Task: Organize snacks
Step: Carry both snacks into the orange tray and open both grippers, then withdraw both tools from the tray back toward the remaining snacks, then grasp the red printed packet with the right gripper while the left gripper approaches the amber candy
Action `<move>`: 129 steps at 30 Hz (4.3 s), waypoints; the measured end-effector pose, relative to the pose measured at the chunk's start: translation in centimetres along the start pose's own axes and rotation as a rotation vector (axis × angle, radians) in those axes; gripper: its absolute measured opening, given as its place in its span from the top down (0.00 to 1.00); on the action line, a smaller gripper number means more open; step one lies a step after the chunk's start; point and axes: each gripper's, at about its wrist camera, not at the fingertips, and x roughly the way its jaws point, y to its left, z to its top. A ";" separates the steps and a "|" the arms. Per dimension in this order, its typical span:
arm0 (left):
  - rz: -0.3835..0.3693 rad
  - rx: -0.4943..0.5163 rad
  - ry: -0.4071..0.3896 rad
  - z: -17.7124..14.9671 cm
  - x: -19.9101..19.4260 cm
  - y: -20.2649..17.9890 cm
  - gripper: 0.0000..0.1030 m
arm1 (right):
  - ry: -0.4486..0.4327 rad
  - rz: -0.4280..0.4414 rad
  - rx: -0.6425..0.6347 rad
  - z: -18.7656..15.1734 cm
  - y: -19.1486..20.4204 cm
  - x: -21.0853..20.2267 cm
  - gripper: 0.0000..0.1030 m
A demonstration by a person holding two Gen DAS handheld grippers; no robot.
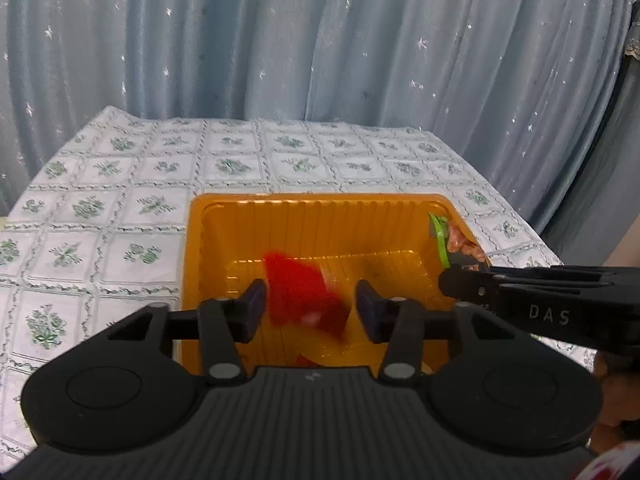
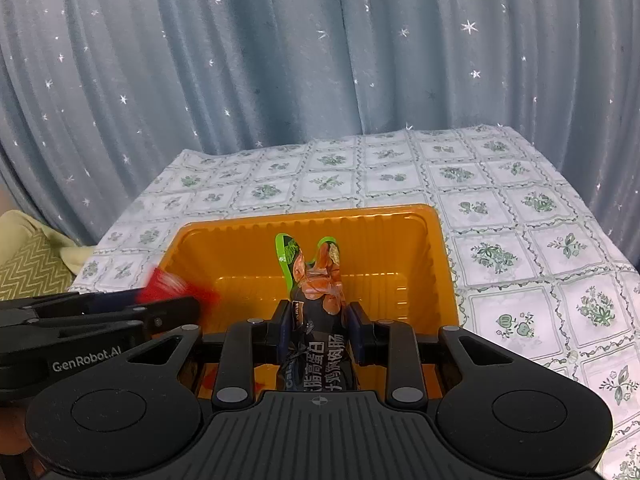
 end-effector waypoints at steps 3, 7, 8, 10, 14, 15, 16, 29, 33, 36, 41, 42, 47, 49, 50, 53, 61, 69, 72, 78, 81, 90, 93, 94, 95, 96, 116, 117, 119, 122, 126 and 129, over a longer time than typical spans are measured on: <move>0.008 0.001 -0.004 -0.1 -0.1 0.1 0.49 | 0.002 0.002 0.012 0.1 -0.2 0.2 0.71; 0.024 -0.013 -0.015 -0.3 -1.1 0.4 0.44 | 0.003 -0.002 0.017 0.3 -0.4 0.2 0.71; 0.028 -0.013 -0.019 -0.3 -1.4 0.5 0.44 | 0.006 -0.003 0.019 0.3 -0.5 0.3 0.71; 0.023 -0.018 -0.027 -0.3 -1.9 0.7 0.43 | 0.013 -0.005 0.019 0.3 -0.4 0.3 0.71; 0.028 -0.014 -0.038 -0.2 -2.7 0.9 0.42 | 0.025 -0.009 0.023 0.1 -0.3 0.7 0.71; 0.028 -0.016 -0.039 -0.2 -2.8 0.9 0.42 | 0.026 -0.009 0.024 0.1 -0.3 0.8 0.71; 0.027 -0.016 -0.040 -0.2 -3.0 1.0 0.41 | 0.024 -0.011 0.027 0.0 -0.3 0.9 0.71; 0.038 -0.037 -0.051 -2.0 -6.8 0.5 0.33 | -0.049 -0.005 0.099 0.5 -1.3 -2.7 0.30; 0.040 -0.031 -0.063 -2.6 -9.3 -0.6 0.30 | -0.068 -0.021 0.099 0.3 -0.9 -5.8 0.30; 0.053 -0.026 -0.077 -3.2 -11.6 -1.5 0.28 | -0.076 -0.034 0.108 -0.3 -0.6 -8.5 0.30; 0.074 -0.018 -0.089 -4.6 -15.5 -2.7 0.24 | -0.076 -0.050 0.105 -2.0 0.1 -12.5 0.30; 0.075 -0.018 -0.092 -4.9 -16.2 -2.9 0.22 | -0.079 -0.050 0.105 -2.5 0.2 -13.5 0.30; 0.076 -0.029 -0.105 -6.9 -20.1 -3.9 0.15 | -0.076 -0.060 0.110 -4.7 1.1 -17.3 0.29; 0.074 -0.031 -0.109 -7.7 -21.4 -4.5 0.13 | -0.075 -0.073 0.104 -5.6 1.6 -18.8 0.29; 0.071 -0.032 -0.111 -8.2 -21.9 -4.8 0.12 | -0.076 -0.080 0.106 -6.0 1.9 -19.5 0.29; 0.065 -0.040 -0.112 -9.5 -23.4 -5.7 0.12 | -0.083 -0.084 0.107 -7.3 2.5 -21.4 0.29; 0.080 -0.084 -0.099 -12.9 -25.5 -6.3 0.12 | -0.085 -0.100 0.082 -10.8 3.6 -24.3 0.28; 0.137 -0.101 -0.095 -15.5 -27.0 -6.0 0.09 | -0.091 -0.113 0.064 -13.8 4.2 -25.9 0.28; 0.143 -0.099 -0.100 -16.5 -27.3 -6.0 0.09 | -0.097 -0.117 0.061 -14.9 4.2 -26.5 0.28; 0.153 -0.078 -0.069 -18.3 -26.9 -5.9 0.08 | -0.096 -0.126 0.058 -17.5 3.9 -26.8 0.28; 0.164 -0.089 -0.048 -18.9 -26.5 -5.6 0.08 | -0.089 -0.134 0.061 -18.4 3.6 -26.5 0.28; 0.177 -0.102 -0.026 -19.6 -25.3 -5.0 0.08 | -0.055 -0.120 0.075 -19.7 3.5 -24.9 0.28; 0.181 -0.112 -0.020 -19.7 -25.0 -4.6 0.08 | -0.049 -0.116 0.065 -20.0 3.7 -24.4 0.28; 0.178 -0.116 -0.017 -19.7 -24.9 -4.4 0.08 | -0.045 -0.115 0.067 -20.1 3.7 -24.1 0.28; 0.175 -0.119 -0.015 -19.7 -24.8 -4.3 0.08 | -0.041 -0.113 0.068 -20.2 3.7 -24.0 0.28; 0.174 -0.121 -0.014 -19.7 -24.7 -4.3 0.08 | -0.037 -0.111 0.068 -20.3 3.7 -23.8 0.28; 0.176 -0.097 0.032 -18.8 -20.1 -2.1 0.08 | 0.005 -0.052 -0.179 -18.5 2.9 -17.1 0.28; 0.172 -0.086 0.037 -18.6 -19.6 -1.9 0.08 | 0.012 -0.043 -0.220 -18.2 2.8 -16.4 0.28; 0.163 -0.081 0.052 -18.3 -18.7 -1.5 0.08 | 0.025 -0.024 -0.308 -17.8 2.8 -15.3 0.28; 0.151 -0.058 0.069 -17.8 -17.4 -1.3 0.08 | 0.057 0.013 -0.426 -17.3 2.8 -13.4 0.28; 0.140 -0.048 0.078 -17.4 -16.1 -1.1 0.08 | 0.082 0.066 -0.616 -16.8 3.6 -10.9 0.29; 0.137 -0.055 0.082 -17.4 -15.6 -0.9 0.08 | 0.082 0.083 -0.749 -16.8 4.2 -9.2 0.31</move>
